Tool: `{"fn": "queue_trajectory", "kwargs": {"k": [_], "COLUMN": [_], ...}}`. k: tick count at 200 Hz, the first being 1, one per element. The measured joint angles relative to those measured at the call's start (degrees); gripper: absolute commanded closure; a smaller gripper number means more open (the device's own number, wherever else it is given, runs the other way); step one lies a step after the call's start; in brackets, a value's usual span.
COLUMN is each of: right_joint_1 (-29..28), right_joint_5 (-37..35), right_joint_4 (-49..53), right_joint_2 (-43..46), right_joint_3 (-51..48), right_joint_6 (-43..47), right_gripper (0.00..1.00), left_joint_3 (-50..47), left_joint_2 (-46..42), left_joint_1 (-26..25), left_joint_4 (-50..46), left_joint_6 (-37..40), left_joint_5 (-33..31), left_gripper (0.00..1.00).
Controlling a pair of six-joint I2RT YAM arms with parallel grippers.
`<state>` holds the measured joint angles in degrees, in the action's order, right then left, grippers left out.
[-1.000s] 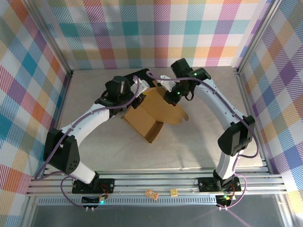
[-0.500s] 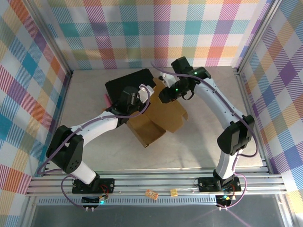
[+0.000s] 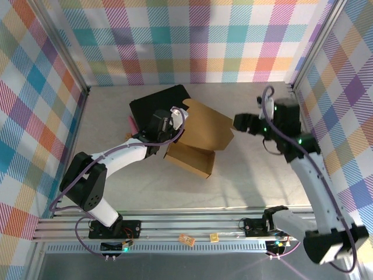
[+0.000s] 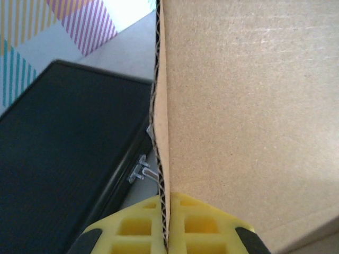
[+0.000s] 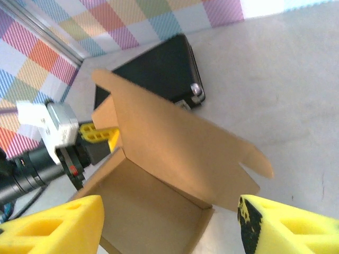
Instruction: Fold the paper box
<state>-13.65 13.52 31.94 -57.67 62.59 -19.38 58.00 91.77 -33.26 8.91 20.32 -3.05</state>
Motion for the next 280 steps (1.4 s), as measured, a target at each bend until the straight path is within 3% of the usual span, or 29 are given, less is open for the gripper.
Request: {"fn": "queue_trajectory", "kwargs": {"k": [24,44,75,107,159,210,248,280], "right_joint_1": [0.00,0.35,0.90,0.90,0.90,0.02,-3.76,-6.29], "right_joint_5": [0.17,0.72,6.08,9.66,10.19,11.50,11.54,9.03], "right_joint_4": [-6.29,-12.74,-21.20,-28.11,-30.97,-37.92,-43.10,-44.00], "right_joint_2": [3.23,-0.81,-9.38,-9.73,-11.74,-21.40,-25.31,-26.67], "right_joint_3": [-14.25,-20.57,-21.49,-24.92,-27.71,-28.37,-28.33,-27.87], "right_joint_6": [-2.49,-2.71,-2.69,-4.22,-5.75,-8.61,-11.65,-14.78], "right_gripper": [0.33,0.34,0.38,0.37,0.37,0.39,0.50,0.73], "left_joint_3": [0.00,0.63,5.66,9.07,11.04,12.26,14.47,15.23], "left_joint_2": [0.50,1.20,5.05,7.34,8.50,9.31,10.84,11.39], "left_joint_1": [0.00,0.02,0.07,0.37,0.39,0.39,0.39,0.39], "left_joint_4": [-1.31,-3.10,-8.37,-13.29,-18.05,-20.68,-22.77,-24.83], "left_joint_6": [-0.17,-0.17,-1.25,-3.50,-5.75,-6.38,-7.52,-8.59], "left_joint_5": [-0.79,-1.51,-2.86,-4.48,-5.73,-6.08,-6.10,-6.91], "left_gripper": [1.00,1.00,1.00,1.00,1.00,1.00,1.00,1.00]}}
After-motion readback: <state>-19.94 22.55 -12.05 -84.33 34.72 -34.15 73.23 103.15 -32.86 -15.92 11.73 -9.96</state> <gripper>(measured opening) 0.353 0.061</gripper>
